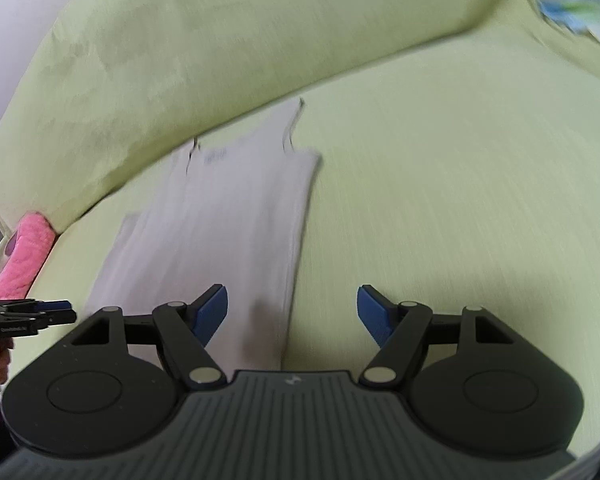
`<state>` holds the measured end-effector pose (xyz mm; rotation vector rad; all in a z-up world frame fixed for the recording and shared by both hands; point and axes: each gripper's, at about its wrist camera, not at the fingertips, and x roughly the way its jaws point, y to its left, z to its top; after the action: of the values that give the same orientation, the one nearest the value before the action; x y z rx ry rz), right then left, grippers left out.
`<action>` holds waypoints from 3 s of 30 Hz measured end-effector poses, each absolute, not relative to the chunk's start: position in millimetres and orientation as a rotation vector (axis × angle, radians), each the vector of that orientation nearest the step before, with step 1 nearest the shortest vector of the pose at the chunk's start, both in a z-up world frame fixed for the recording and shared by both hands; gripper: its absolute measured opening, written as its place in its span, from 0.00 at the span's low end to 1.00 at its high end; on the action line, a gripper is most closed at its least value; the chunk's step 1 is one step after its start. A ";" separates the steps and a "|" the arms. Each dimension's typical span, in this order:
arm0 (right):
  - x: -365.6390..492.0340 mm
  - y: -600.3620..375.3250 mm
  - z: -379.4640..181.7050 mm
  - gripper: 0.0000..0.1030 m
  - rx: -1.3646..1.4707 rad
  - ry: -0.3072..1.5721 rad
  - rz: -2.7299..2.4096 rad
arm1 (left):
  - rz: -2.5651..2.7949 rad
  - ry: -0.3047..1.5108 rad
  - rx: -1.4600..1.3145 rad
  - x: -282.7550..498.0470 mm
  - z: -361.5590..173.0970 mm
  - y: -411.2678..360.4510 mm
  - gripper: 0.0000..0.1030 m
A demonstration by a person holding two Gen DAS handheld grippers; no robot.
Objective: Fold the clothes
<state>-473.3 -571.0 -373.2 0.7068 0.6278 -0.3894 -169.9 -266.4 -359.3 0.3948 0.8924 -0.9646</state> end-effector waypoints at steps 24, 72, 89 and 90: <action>-538.6 -497.0 -394.5 0.17 0.614 0.830 -0.301 | -1.098 1.007 0.521 -228.0 -370.6 -198.3 0.53; -558.0 -522.2 -350.9 0.28 0.646 0.795 -0.320 | -1.177 1.030 0.489 -241.9 -355.9 -194.4 0.03; -416.7 -586.0 -332.0 0.29 0.283 0.676 -0.371 | -1.117 0.750 0.534 -174.9 -300.7 -282.8 0.29; -400.7 -588.2 -335.4 0.29 0.245 0.692 -0.352 | -1.123 0.740 0.537 -170.4 -304.5 -295.9 0.29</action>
<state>-400.7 -588.2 -335.4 0.2450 0.6921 -0.3518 -170.4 -295.9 -304.5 0.5371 0.7401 -1.1228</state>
